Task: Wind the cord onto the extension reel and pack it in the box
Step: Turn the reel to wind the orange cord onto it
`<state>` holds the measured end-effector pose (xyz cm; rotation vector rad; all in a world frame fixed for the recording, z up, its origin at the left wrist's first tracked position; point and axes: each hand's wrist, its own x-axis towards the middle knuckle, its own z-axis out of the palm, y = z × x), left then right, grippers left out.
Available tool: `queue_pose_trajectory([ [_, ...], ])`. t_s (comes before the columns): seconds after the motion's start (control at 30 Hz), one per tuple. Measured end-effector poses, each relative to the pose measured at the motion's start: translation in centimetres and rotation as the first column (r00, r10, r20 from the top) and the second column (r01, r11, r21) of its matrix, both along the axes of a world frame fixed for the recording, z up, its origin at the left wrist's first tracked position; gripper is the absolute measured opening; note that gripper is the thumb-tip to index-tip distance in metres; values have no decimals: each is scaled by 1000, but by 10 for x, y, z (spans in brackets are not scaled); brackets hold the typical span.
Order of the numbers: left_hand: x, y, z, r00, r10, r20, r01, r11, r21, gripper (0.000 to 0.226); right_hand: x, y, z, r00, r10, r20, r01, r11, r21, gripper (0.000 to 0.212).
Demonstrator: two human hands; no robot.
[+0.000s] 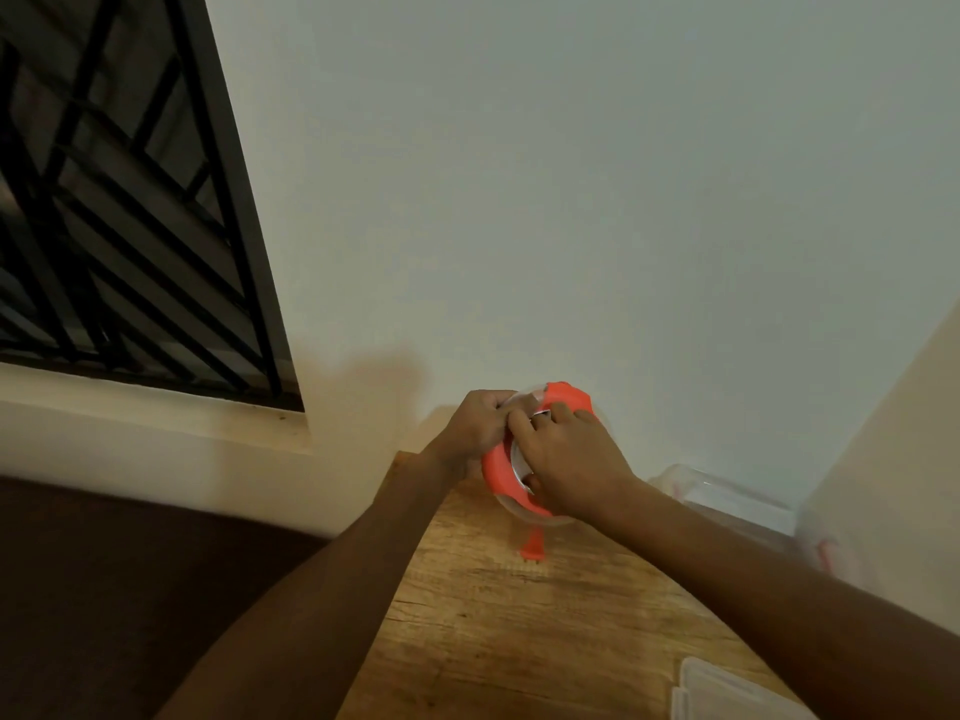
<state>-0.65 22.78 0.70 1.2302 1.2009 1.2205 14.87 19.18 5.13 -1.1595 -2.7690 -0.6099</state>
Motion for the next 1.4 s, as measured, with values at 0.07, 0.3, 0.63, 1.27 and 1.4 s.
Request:
queue_pose_trajectory([
  [0.07,0,1,0,999,27,29,-27,1000,-4,44,-3,2,2,1000,-5,-8,5,999,38,67],
  [0.3,-1,2,16,992,106,64,-110,992,68,45,-6,17,20,982,-43,-183,44,999,2,69],
  [0.63,2,2,-1,983,150,107,-151,989,0,35,-9,28,12,928,-141,-346,118,989,-86,64],
  [1.27,62,-9,-24,919,390,52,-391,894,220,10,24,49,-22,-108,-889,-445,-119,456,-882,64],
  [1.4,50,-7,-32,900,390,194,-402,915,27,23,28,36,-28,-143,-844,-518,-229,537,-812,33],
])
